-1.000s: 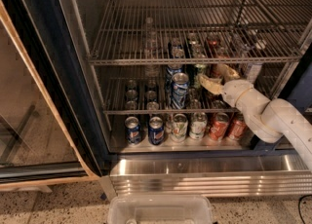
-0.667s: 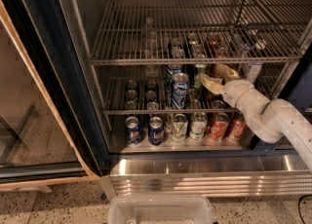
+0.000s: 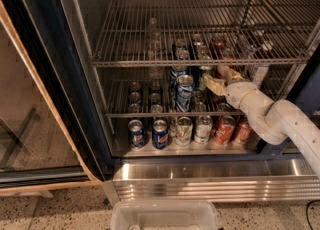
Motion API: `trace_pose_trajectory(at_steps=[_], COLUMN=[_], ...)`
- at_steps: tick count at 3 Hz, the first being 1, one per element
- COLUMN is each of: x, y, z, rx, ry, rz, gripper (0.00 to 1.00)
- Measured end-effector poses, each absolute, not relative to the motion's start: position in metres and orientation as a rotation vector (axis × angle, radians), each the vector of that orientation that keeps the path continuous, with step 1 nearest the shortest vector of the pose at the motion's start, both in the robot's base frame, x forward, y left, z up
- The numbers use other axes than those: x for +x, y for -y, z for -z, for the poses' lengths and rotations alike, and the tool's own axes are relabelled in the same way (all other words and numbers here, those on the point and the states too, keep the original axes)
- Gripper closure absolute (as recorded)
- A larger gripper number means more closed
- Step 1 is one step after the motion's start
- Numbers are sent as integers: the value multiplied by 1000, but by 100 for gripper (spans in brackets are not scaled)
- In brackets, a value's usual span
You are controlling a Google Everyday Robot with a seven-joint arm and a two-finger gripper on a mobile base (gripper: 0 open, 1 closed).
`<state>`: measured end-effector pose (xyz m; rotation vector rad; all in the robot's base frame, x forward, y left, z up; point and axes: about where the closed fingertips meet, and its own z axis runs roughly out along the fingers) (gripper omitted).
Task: Pick green can from middle shelf of fridge
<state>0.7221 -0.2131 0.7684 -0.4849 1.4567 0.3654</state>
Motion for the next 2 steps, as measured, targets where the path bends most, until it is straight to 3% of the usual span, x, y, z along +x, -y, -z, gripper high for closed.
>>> trace_pose_trajectory(at_steps=[2], x=[730], y=[192], z=[-756], rx=[-510], ry=[-1479], rz=[-407], gripper=[43])
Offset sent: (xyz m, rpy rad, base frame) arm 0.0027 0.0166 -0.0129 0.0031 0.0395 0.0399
